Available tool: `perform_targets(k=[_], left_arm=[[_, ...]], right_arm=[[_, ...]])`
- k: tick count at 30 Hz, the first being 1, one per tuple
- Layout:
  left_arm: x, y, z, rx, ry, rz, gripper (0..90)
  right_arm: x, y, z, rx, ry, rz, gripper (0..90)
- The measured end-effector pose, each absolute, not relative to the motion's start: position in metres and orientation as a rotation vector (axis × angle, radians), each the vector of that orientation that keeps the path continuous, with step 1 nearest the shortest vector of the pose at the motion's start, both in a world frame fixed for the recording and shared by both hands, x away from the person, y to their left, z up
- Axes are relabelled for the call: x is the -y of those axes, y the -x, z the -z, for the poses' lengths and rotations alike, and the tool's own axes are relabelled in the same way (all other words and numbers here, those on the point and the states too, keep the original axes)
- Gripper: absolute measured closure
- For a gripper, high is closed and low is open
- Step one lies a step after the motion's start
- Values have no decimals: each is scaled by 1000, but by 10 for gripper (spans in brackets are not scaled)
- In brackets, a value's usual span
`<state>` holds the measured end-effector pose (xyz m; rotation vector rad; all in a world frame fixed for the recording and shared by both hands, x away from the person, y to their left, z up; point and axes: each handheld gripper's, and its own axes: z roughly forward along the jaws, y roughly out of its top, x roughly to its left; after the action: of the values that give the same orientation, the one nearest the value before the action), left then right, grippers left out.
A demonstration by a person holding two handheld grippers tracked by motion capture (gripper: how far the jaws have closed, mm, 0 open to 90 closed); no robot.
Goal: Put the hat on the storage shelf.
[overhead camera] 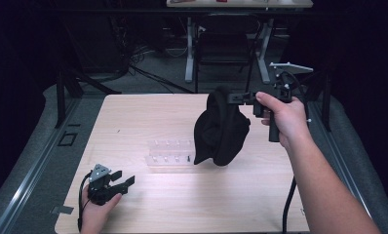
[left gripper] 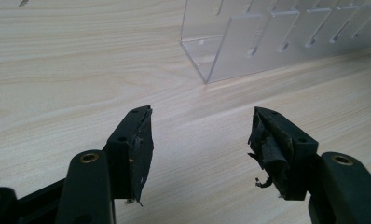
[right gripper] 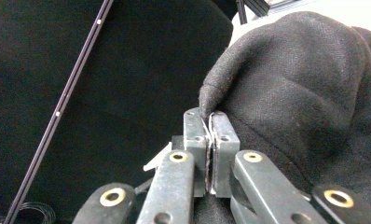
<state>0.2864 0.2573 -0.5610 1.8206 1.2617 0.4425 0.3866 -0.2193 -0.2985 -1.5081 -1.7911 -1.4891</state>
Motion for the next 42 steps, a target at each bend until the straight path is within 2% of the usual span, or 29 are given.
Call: perform_targets(k=[19,42], left_arm=[[-256,-287,561,-1249,-1820,-436,413],[-249,-286,558,-1203,-1843,-444,434]], right_arm=[[194,-402,307,1797,1524,1469,879],[185,-415,317,1809,1546,1461,879]])
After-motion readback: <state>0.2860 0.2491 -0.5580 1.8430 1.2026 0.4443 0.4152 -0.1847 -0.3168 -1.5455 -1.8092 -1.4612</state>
